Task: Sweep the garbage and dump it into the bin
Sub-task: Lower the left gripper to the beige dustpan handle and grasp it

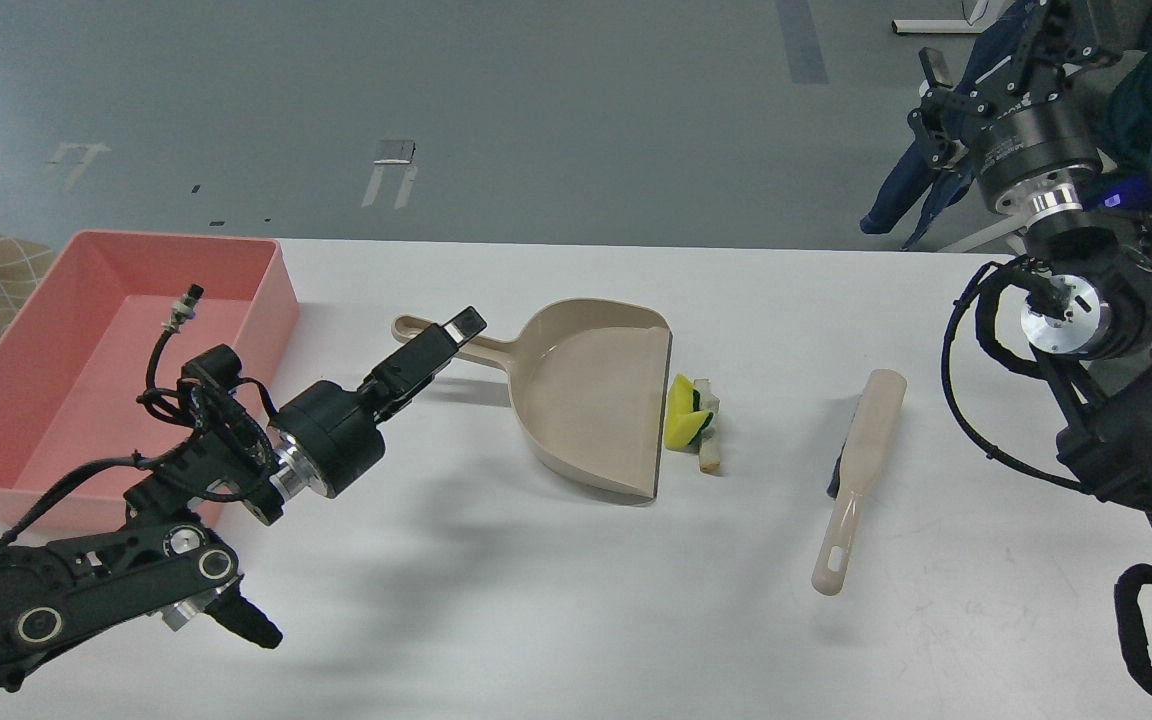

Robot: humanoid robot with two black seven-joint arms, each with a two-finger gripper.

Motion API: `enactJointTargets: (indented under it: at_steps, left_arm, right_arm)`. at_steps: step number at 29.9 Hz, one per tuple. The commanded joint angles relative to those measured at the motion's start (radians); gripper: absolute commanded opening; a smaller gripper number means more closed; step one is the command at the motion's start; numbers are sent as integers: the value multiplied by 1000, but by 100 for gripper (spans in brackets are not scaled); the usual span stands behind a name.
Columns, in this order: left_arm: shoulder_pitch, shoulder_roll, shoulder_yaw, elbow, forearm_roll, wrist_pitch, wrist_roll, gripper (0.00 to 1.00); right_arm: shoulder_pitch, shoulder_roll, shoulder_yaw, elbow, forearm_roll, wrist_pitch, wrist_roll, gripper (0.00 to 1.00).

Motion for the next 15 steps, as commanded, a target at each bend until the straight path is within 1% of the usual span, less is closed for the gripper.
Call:
enactJointTargets:
  at_steps: [1,3,7,11,15]
  left_arm:
    - [7,-50,-2,57,-1,15,4,98]
    - [7,-93,0,112,-1,24,7,98]
    - [10,-144,0,186,-1,39,9,98]
    - [10,-225,-2,301,-6,76,9,98]
    - [10,-255,-4,335,-9,93,10,98]
  right_arm:
    - [1,1,0,0,1,0,0,100]
    - [3,2,-3,0,-1,0,0,100]
    - [4,1,-3,0,-1,0,0,100]
    - [3,1,-3,-2,-1,0,2,100]
    - [-2,1,-4,0,-1,0,2,100]
